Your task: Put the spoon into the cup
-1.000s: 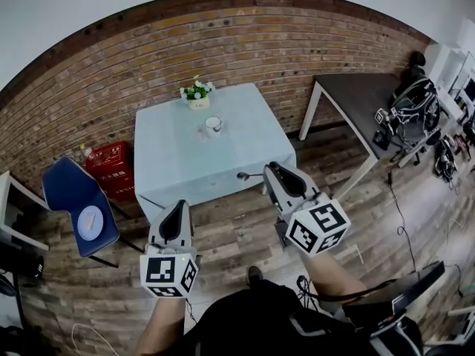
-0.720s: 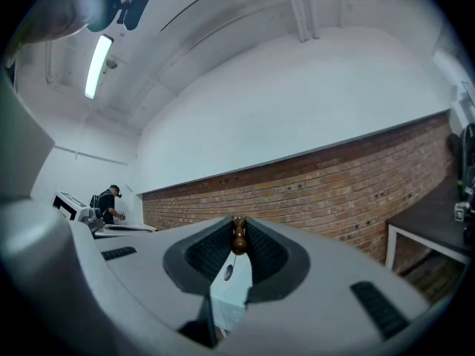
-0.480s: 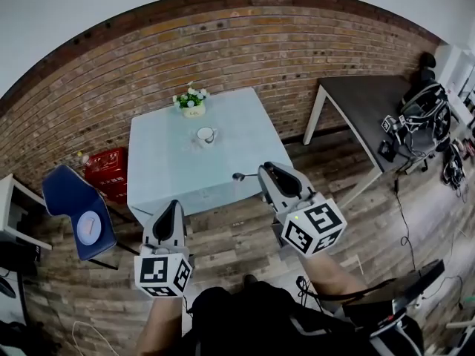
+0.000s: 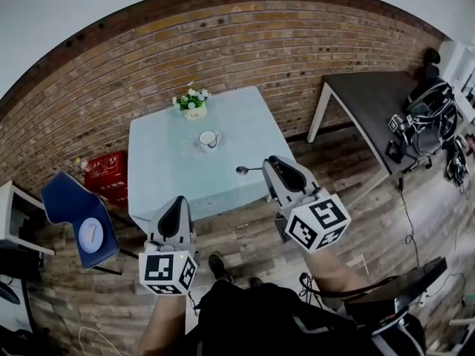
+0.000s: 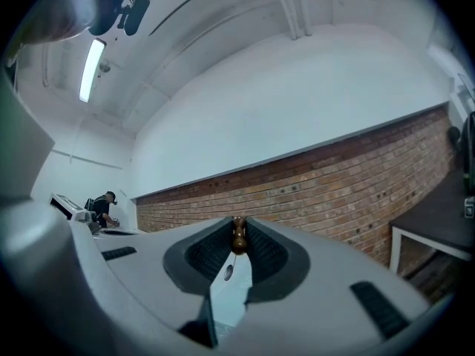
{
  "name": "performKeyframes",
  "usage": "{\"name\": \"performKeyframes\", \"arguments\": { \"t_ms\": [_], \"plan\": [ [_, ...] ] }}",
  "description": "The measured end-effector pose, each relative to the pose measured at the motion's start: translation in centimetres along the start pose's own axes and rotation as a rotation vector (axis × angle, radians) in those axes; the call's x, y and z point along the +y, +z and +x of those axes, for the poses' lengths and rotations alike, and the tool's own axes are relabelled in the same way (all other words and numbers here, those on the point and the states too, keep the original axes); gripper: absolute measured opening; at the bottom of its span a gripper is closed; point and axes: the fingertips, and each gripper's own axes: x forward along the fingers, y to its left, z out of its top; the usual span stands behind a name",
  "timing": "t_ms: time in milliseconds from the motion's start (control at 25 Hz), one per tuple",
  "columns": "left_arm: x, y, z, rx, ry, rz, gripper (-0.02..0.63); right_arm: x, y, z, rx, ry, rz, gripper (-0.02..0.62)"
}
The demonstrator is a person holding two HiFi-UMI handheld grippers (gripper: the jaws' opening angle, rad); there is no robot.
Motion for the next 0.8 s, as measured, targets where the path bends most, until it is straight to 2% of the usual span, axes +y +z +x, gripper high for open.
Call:
{"name": "performKeyframes", "arguments": {
  "t_ms": [320, 800],
  "plan": [
    [5.3, -0.3, 5.1, 0.003, -0.016, -0.012, 0.009, -1.2, -0.4, 6.3, 0.019, -0.026, -0.015, 0.06],
    [12.5, -1.4, 11.9, 0.027, -0.083, -0.033, 0.009, -2.5, -1.7, 15.7, 0.039, -0.095, -0.005, 0.06]
  ]
}}
